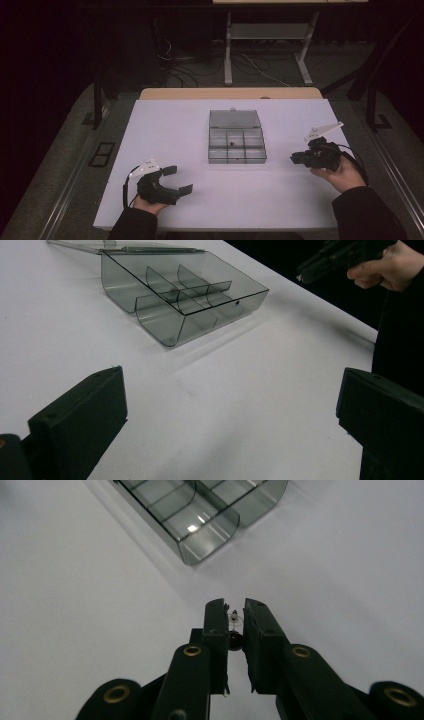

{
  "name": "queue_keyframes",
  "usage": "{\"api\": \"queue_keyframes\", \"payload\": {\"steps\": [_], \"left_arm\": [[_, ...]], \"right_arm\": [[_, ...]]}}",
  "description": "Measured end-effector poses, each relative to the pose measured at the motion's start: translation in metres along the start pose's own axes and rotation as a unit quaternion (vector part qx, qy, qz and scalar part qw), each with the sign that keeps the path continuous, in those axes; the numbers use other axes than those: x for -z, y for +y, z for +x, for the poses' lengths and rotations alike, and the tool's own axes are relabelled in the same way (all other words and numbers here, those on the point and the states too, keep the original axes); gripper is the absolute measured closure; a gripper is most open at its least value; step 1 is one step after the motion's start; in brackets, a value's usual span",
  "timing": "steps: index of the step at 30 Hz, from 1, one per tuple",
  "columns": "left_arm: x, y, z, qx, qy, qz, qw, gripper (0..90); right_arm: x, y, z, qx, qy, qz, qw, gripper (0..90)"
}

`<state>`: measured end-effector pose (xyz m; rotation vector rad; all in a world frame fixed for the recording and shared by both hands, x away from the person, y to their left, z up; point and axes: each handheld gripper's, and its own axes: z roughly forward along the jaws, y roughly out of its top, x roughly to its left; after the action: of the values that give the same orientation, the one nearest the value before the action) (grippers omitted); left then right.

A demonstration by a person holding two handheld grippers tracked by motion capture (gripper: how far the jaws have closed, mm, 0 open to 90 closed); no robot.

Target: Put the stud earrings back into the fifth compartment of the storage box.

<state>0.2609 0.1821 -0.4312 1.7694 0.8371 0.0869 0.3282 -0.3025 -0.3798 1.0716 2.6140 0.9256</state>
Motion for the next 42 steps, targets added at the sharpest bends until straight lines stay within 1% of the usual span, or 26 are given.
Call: {"api": "queue_keyframes", "payload": {"steps": [9,16,22,24,32,35,42], "left_arm": [[0.000,0.000,0.000,-0.001,-0.001,0.001,1.0000,0.0],[0.000,0.000,0.000,0.000,-0.001,0.000,1.0000,0.0],[0.001,0.000,0.000,0.000,-0.001,0.000,1.0000,0.0],[0.001,0.000,0.000,0.000,-0.002,0.000,1.0000,0.0],[0.001,0.000,0.001,0.000,-0.001,0.000,1.0000,0.0],[0.001,0.000,0.001,0.000,-0.002,0.000,1.0000,0.0],[0.001,0.000,0.001,0.001,-0.001,-0.001,1.0000,0.0]], "right_arm": [[0.004,0.025,0.000,0.010,0.002,-0.012,0.9999,79.7],[0.002,0.045,0.000,0.024,0.005,-0.018,0.9995,79.7],[0.000,0.063,0.001,0.028,0.006,-0.020,0.9994,79.7],[-0.002,0.068,0.002,0.034,0.006,-0.022,0.9992,79.7],[-0.007,0.085,0.003,0.040,0.010,-0.022,0.9989,79.7],[-0.009,0.089,0.003,0.039,0.010,-0.021,0.9990,79.7],[-0.018,0.104,0.006,0.043,0.012,-0.018,0.9988,79.7]]}}
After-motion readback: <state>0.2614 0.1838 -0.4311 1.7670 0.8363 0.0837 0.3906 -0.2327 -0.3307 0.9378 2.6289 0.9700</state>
